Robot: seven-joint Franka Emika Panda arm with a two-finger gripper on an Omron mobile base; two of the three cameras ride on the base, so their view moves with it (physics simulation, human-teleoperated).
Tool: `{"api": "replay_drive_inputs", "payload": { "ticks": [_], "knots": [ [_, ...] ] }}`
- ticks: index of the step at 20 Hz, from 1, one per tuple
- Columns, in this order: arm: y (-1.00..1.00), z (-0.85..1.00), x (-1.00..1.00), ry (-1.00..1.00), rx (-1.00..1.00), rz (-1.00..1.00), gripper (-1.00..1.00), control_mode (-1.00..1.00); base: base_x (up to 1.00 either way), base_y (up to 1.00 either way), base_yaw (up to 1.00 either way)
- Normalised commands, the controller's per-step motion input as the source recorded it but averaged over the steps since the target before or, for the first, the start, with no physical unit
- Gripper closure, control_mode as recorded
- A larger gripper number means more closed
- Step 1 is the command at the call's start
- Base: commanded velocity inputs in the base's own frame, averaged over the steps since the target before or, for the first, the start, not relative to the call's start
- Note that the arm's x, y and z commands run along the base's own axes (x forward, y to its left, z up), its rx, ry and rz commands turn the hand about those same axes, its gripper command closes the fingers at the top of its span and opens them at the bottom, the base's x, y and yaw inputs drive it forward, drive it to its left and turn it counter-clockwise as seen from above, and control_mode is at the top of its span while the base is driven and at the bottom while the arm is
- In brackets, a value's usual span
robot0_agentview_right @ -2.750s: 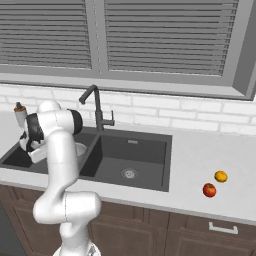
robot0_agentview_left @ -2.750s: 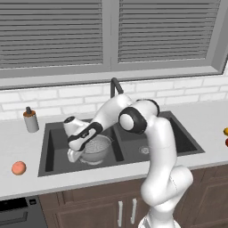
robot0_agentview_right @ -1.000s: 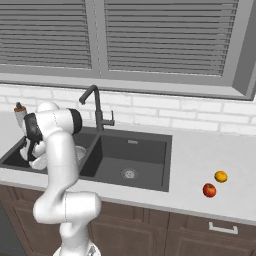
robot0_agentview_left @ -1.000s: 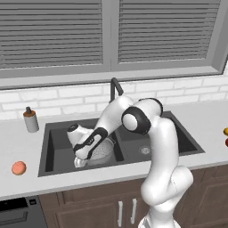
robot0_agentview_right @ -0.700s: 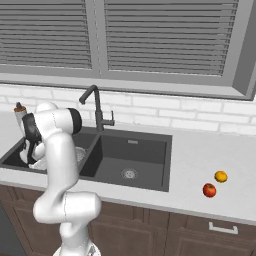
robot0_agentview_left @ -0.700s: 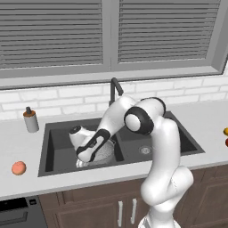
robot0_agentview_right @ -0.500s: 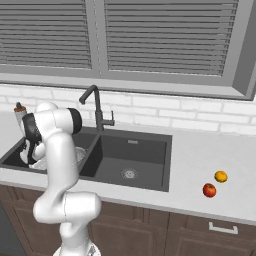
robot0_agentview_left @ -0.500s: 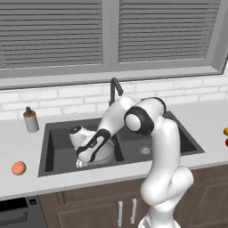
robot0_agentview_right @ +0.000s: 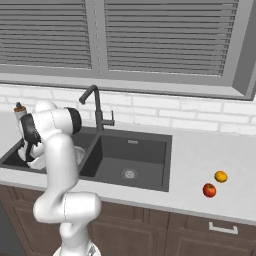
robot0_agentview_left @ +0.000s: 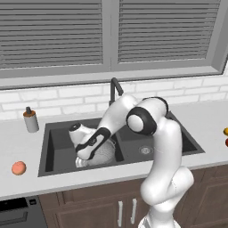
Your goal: Put the colander in the sink, put the tangerine, peach, apple in the colander, and turn on the sink faucet and pour water over the colander.
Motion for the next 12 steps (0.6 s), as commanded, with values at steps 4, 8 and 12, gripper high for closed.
{"api": "replay_drive_inputs", "payload": {
  "ticks": [4,8,12],
  "knots": [
    [0.03,0.70,0.00,0.00,-0.02,-0.13,-1.00,-1.00,0.00,0.00,0.00],
    [0.19,0.63,0.00,-0.02,-0.02,-0.15,-1.00,-1.00,0.00,0.00,0.00],
    [0.50,0.50,-0.08,-0.01,-0.01,-0.22,-1.00,-1.00,0.00,0.00,0.00]
  ]
}}
